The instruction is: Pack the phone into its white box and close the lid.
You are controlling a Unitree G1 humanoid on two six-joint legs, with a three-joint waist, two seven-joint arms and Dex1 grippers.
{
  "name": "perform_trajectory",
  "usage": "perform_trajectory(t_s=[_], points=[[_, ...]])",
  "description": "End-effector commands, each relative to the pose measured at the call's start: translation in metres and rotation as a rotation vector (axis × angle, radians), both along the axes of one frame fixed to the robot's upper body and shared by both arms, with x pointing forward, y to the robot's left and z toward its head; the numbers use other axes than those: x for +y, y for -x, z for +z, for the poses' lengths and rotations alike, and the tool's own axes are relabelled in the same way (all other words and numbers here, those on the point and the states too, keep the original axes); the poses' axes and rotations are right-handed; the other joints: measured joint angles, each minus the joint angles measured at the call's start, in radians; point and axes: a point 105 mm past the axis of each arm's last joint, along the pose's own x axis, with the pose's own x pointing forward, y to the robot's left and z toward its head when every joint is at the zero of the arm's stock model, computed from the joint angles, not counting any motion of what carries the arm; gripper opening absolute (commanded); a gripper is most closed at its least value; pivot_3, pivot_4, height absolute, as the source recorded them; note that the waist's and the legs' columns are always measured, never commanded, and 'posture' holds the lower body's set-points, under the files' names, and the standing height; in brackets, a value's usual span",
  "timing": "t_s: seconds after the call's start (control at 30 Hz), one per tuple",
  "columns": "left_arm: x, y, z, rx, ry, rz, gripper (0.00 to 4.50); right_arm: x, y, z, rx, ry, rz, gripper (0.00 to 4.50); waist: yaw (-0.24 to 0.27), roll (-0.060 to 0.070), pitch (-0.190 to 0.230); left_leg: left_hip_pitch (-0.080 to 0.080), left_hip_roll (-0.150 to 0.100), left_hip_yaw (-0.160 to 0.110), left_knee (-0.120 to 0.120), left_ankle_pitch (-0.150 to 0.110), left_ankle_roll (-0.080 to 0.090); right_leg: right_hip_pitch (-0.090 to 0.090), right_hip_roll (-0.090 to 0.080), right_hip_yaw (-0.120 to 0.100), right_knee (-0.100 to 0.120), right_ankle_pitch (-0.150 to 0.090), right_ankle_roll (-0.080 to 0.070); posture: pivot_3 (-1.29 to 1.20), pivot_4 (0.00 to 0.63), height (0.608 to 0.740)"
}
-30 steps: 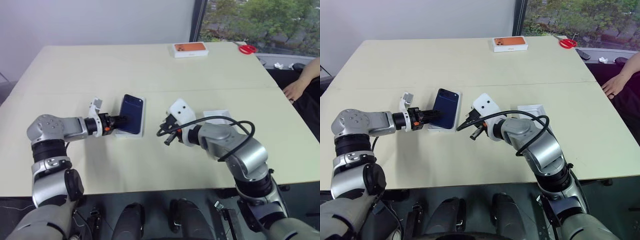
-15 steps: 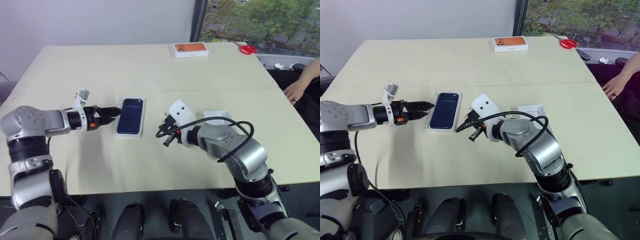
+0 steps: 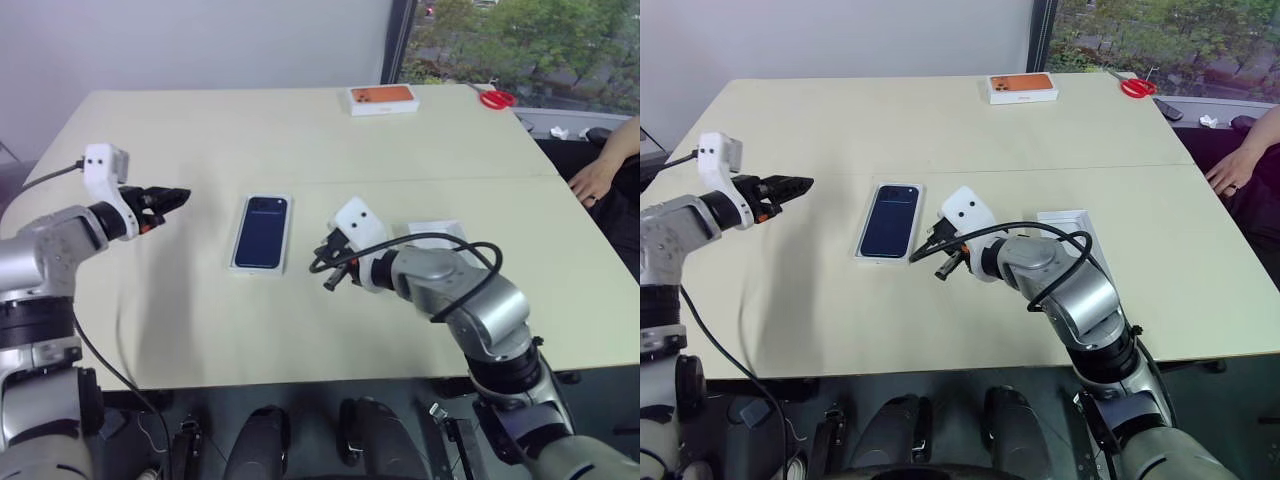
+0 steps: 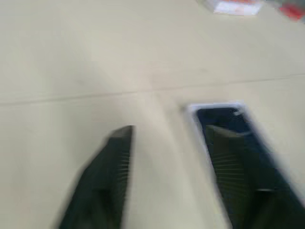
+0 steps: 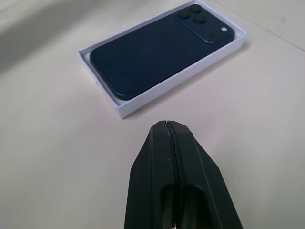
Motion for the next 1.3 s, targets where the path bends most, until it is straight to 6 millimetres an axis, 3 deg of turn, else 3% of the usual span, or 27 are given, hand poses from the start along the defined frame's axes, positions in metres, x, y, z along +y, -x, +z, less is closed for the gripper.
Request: perform_trajectory(t_s=[0.03,0.07,0.2,0.4,0.6,0.8,0.9,1.07,1.3], points=[[-0.011,0.001,-0.004,-0.023,-0.109,-0.052,0.31,0.000,-0.006,0.014,-0.054,-0.040,-0.022,0.00,0.000,0.000,0.000,0.000,0.000,0.000,0.000,0.000,0.000,0.000,0.000,0.000,0.000,0.000,0.000,0.00,0.150,0.740],[-0.014,0.001,-0.010,-0.014,-0.135,-0.064,0.03,0.000,-0.008,0.013,-0.049,-0.044,-0.032,0.00,0.000,0.000,0.000,0.000,0.000,0.000,0.000,0.000,0.000,0.000,0.000,0.000,0.000,0.000,0.000,0.00,0.150,0.740],[-0.024,0.001,-0.029,0.012,-0.268,-0.122,0.03,0.006,-0.013,0.006,-0.031,-0.042,-0.043,0.00,-0.001,0.000,0.000,0.000,0.001,0.000,0.000,0.000,0.000,0.000,0.002,0.000,0.000,0.000,0.000,0.00,0.150,0.740],[-0.052,-0.003,-0.044,0.037,-0.266,-0.203,0.03,0.036,-0.037,-0.013,-0.017,-0.013,-0.083,0.00,-0.005,0.000,0.000,0.000,0.001,0.000,0.000,0.000,0.000,0.000,0.004,0.000,0.001,0.000,0.000,0.00,0.150,0.740],[-0.080,0.007,-0.067,0.083,-0.287,-0.315,0.03,0.062,-0.046,-0.026,0.003,-0.013,-0.076,0.00,-0.003,0.000,0.000,0.000,0.002,0.000,0.000,0.000,0.000,-0.001,0.005,0.000,0.001,0.000,0.000,0.00,0.150,0.740],[-0.109,0.016,-0.066,0.077,-0.190,-0.369,0.03,0.069,-0.044,-0.031,0.016,-0.016,-0.061,0.00,-0.001,0.000,0.000,0.000,0.001,0.000,0.001,0.000,0.000,0.000,0.003,0.001,0.001,0.000,0.000,0.00,0.150,0.740],[-0.130,0.024,-0.066,0.077,-0.153,-0.417,0.03,0.064,-0.042,-0.031,0.014,-0.014,-0.061,0.00,0.000,0.000,0.000,0.000,0.001,0.000,0.001,0.000,0.000,0.000,0.003,0.000,0.001,0.000,0.000,0.00,0.150,0.740],[-0.166,0.036,-0.066,0.084,-0.100,-0.484,0.03,0.038,-0.033,-0.026,0.008,-0.011,-0.084,0.00,0.007,0.000,0.000,0.000,-0.001,-0.001,0.001,0.000,0.000,0.001,0.002,0.000,0.001,-0.001,0.002,0.00,0.150,0.740],[-0.216,0.051,-0.065,0.123,-0.046,-0.600,0.03,-0.006,0.002,-0.022,0.047,0.012,-0.066,0.00,0.007,0.000,0.000,0.000,-0.002,-0.002,0.001,0.000,0.000,0.002,0.001,-0.001,0.002,-0.001,0.003,0.00,0.150,0.740]])
